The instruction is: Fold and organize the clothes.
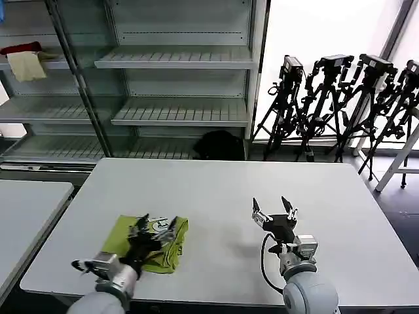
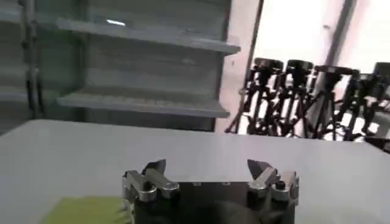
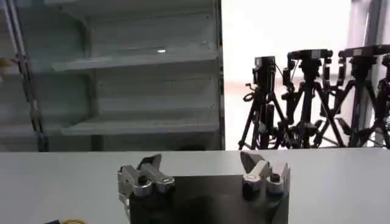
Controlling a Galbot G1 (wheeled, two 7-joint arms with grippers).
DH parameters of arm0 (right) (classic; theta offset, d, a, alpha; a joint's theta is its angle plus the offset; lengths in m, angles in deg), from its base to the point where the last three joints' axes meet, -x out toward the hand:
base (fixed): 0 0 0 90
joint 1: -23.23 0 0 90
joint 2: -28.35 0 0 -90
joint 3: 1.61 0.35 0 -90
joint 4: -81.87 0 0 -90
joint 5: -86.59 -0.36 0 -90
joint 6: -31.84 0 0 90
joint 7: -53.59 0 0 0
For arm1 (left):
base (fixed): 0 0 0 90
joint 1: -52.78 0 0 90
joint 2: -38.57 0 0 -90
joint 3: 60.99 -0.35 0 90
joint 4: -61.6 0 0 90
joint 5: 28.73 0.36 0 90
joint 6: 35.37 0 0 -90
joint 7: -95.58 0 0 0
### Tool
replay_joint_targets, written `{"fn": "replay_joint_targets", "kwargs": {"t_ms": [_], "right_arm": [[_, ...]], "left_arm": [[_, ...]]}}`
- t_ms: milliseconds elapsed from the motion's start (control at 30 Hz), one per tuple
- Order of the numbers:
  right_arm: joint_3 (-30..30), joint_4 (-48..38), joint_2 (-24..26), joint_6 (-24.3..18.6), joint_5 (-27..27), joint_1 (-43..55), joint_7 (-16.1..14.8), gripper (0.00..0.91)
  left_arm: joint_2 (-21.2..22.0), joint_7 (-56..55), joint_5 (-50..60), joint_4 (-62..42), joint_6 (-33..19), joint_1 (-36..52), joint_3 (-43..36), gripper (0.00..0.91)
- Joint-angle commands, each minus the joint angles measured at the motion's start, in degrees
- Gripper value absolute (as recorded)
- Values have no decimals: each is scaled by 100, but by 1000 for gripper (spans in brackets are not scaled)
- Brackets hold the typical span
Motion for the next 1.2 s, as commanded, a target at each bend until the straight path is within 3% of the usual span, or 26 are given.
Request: {"fn": "replay_joint_targets", "kwargs": {"t_ms": [33, 333, 867, 1100, 1200], "right_arm": [[-68, -94, -78, -9, 56, 5, -5, 907], [-15, -145, -35, -36, 50, -31, -31, 907], [-45, -257, -122, -81, 71, -19, -42, 907], [-2, -273, -120, -121, 69, -47, -38, 907], [13, -276, -120, -125, 65, -38, -34, 907]], "left_arm": [[-371, 691, 107, -594, -354, -324, 1596, 907], [-206, 787, 888, -1076, -391, -83, 1308, 907], [-248, 948, 607, -1425, -273, -22, 1269, 907], [-236, 763, -624, -1515, 376, 112, 1224, 494], [-232, 690, -1087, -1501, 445, 81, 1231, 222]]}}
